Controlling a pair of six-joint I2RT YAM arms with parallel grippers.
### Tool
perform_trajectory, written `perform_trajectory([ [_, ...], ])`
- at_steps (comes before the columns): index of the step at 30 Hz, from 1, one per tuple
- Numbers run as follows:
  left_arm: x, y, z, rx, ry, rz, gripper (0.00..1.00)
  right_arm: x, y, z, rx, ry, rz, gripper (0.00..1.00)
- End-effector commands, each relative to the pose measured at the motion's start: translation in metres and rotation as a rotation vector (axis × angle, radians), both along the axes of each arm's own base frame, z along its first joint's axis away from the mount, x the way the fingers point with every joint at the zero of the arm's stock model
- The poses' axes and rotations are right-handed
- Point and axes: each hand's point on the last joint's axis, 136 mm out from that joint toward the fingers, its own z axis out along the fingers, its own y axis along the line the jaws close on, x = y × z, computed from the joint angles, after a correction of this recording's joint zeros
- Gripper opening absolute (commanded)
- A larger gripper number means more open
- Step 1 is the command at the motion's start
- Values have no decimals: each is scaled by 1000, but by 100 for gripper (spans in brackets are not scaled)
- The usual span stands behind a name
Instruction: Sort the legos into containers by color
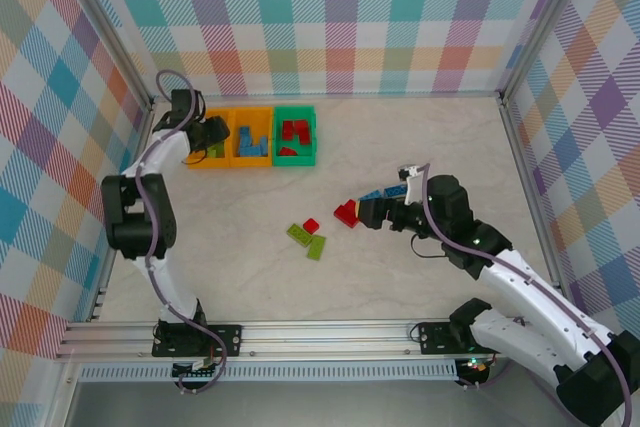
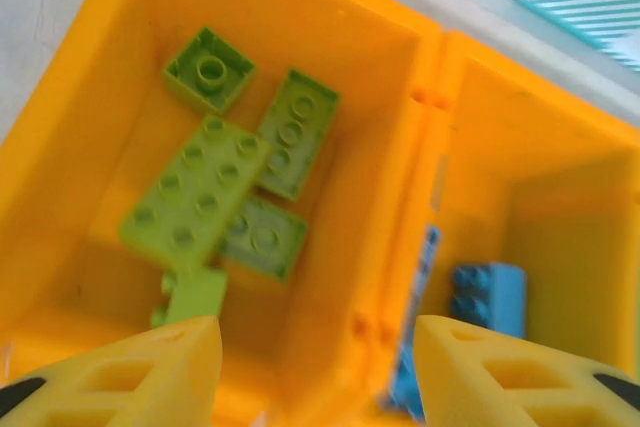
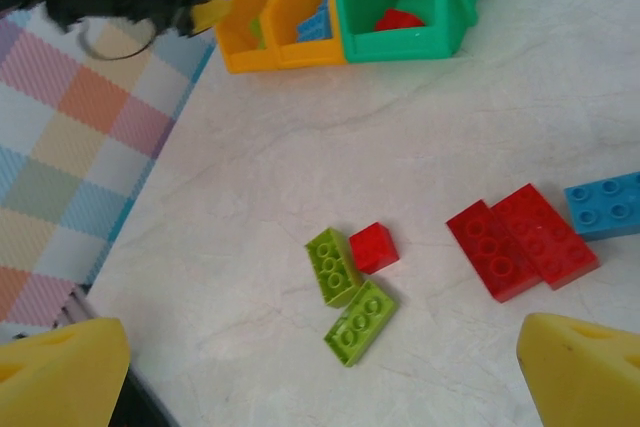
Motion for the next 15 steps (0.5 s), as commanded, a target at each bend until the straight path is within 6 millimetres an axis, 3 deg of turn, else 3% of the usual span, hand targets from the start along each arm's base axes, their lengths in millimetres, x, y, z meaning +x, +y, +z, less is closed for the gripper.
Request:
perform_trajectory([
  [1,-25,-35,105,-74,-277,-74,53,24,-13,16,-44,-79,-115,100],
  [5,-81,-92,141,-56,-361,-249,53,41,-24,2,-150,-58,-181,100],
  [10,-167,-160,149,20,-356,-580,55,65,-71,-34,-386,48,-353,100],
  [15,-241,-191,149,42,-344,-855,66,73,-101,-68,-457,174,-387,100],
])
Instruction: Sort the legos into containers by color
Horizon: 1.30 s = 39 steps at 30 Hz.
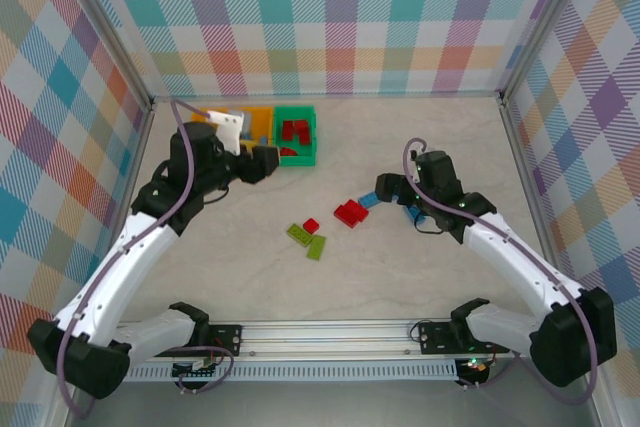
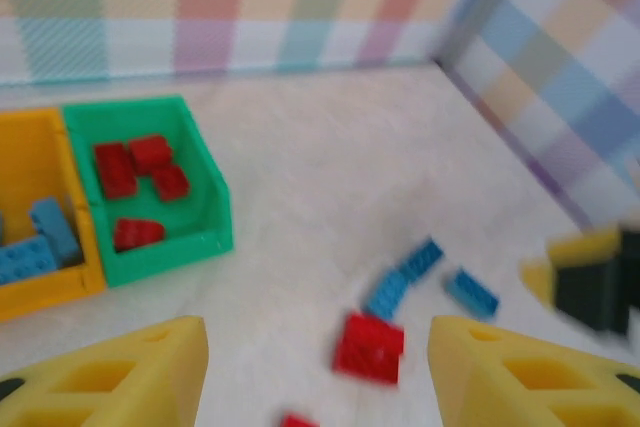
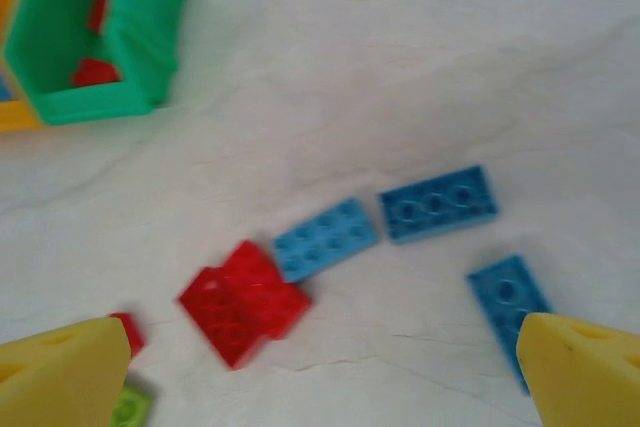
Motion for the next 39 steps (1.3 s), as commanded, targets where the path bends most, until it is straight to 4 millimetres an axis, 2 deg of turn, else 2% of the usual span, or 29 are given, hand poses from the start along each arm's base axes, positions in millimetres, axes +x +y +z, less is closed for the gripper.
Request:
perform_trajectory([
  [1,-52,-10,-22,118,46,-201,70,0,-26,-22,-82,98,-38,100],
  [4,-81,-11,-18,167,17,-330,84,3,-39,-54,-105,217,-62,100],
  [6,-93,-9,-23,218,-5,-396,91,7,-42,-73,-133,280,-57,100],
  [10,-97,-4,-45,300,-14,-436,96,18,-45,-100,-189,368,-55,95],
  [16,-103,-8,-65,308,6,-495,100,16,-40,-131,-177,439,-48,73],
  [19,-105,-10,-71,318,-7,-521,100,13,-39,-141,-172,478,-52,63],
  [21,-109,-12,-72,309,-18,-549,100,14,-38,-143,-164,484,-54,59],
  [25,-111,-13,-74,305,-32,-563,100,14,-36,-145,-150,481,-54,40],
  [27,-109,-9,-77,326,-26,-538,100,14,-36,-144,-150,481,-45,36],
  [30,-95,7,-79,392,-27,-424,100,15,-35,-135,-160,487,-35,26],
  [33,-89,15,-68,400,-79,-354,100,22,-21,-103,-138,406,-8,23],
  [36,-90,17,-56,376,-147,-331,100,29,18,-52,-62,236,69,21],
  [38,-86,25,-48,376,-184,-274,100,30,58,-18,29,125,169,20],
  [39,-83,31,-45,379,-200,-236,100,30,85,1,89,68,245,20],
])
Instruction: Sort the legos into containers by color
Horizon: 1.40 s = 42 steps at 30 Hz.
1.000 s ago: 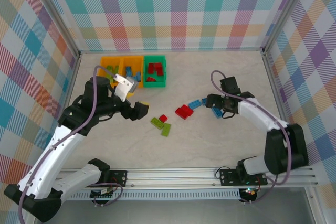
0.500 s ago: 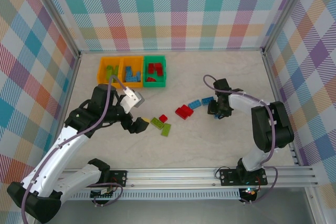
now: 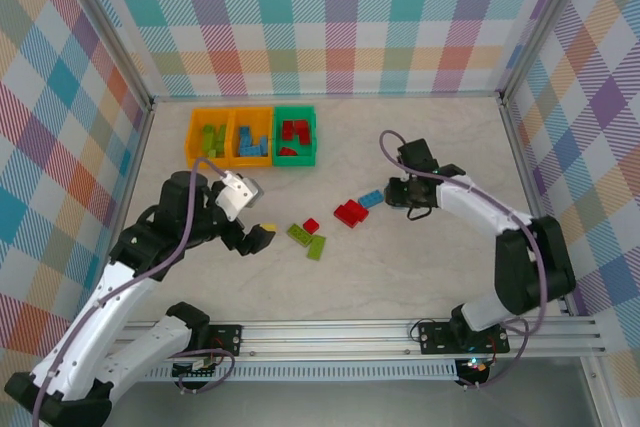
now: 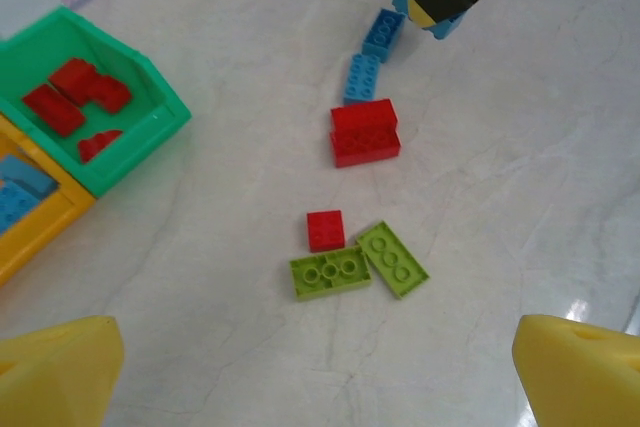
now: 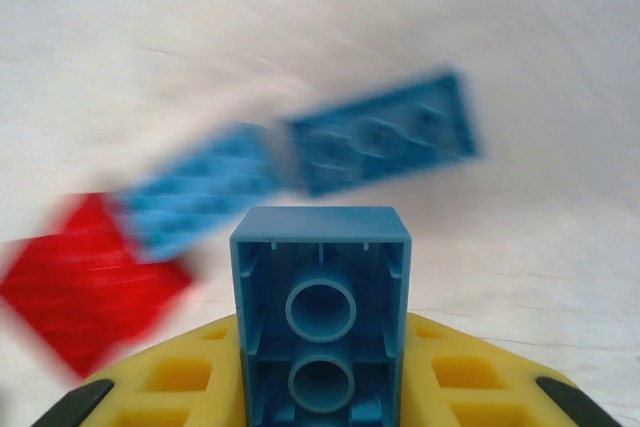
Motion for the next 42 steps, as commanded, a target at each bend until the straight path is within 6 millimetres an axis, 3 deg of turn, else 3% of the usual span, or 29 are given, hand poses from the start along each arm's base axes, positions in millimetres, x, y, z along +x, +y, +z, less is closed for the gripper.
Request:
perform_trajectory([
  [1,13,17,18,-25,-107,116,100,7,86,76,267,-199,202,20],
  [4,18,34,26,-39,-159,215,100,6,154,108,404,-267,378,18],
  [8,22,49,27,-38,-195,292,100,29,225,124,456,-333,485,18],
  [13,28,65,17,22,-175,379,100,86,274,110,464,-425,475,18],
  [17,30,70,15,39,-176,407,100,125,304,84,410,-501,522,20],
  [20,30,69,12,39,-171,403,100,139,321,72,400,-520,561,20],
  [23,32,67,10,39,-161,396,100,147,335,75,433,-555,594,20],
  [32,32,64,8,35,-149,382,100,189,357,61,406,-554,575,30],
  [34,32,62,9,29,-149,377,100,194,357,58,389,-537,577,39],
  [37,33,60,8,23,-144,366,100,197,352,62,373,-537,575,66],
  [42,33,58,5,25,-131,359,100,184,339,77,334,-507,614,72],
])
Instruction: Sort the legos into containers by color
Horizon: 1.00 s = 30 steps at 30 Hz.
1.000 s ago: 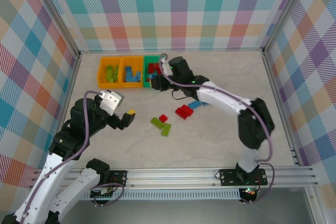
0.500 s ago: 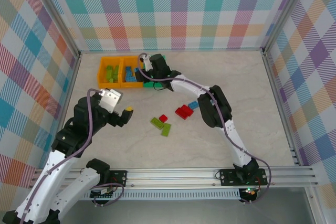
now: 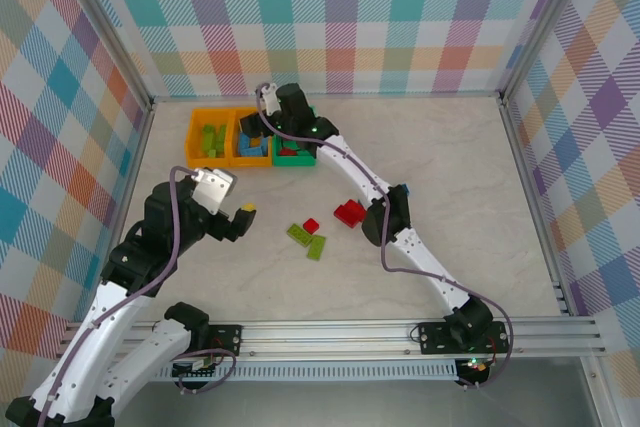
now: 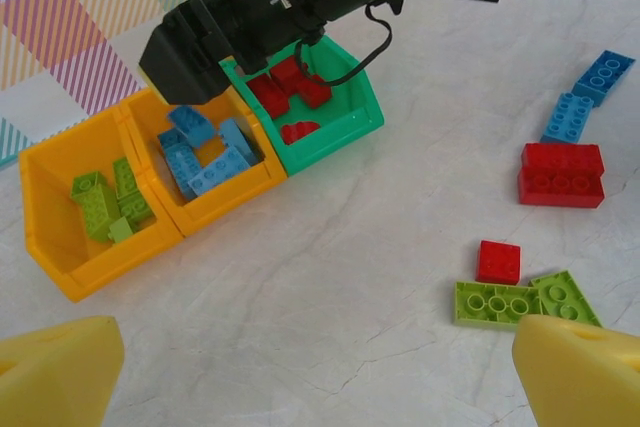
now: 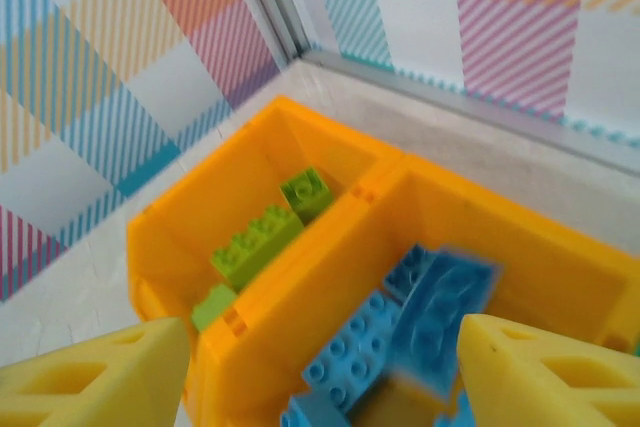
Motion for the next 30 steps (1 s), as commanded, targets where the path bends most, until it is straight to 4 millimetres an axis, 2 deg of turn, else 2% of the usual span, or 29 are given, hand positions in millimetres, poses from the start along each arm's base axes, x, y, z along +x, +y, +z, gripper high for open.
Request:
perform_trajectory([
  [1,2,-1,-2,-15,6,1,100,-21,-16,21,-81,20,49,72],
  [4,2,0,-2,-13,6,3,100,-43,-27,36,-170,10,129,78],
  [10,3,-1,-3,-13,12,1,100,-92,-69,60,-397,-17,266,99],
  [16,2,-2,-2,-22,18,-4,100,-154,-97,76,-444,100,439,100],
  [20,1,-1,-2,-15,16,-1,100,-183,-126,66,-561,223,476,100],
  [25,-2,-7,-3,-24,23,-39,100,-192,-182,40,-789,202,381,100],
  [30,-1,-6,-4,-20,29,-34,100,-206,-215,21,-814,252,221,100],
])
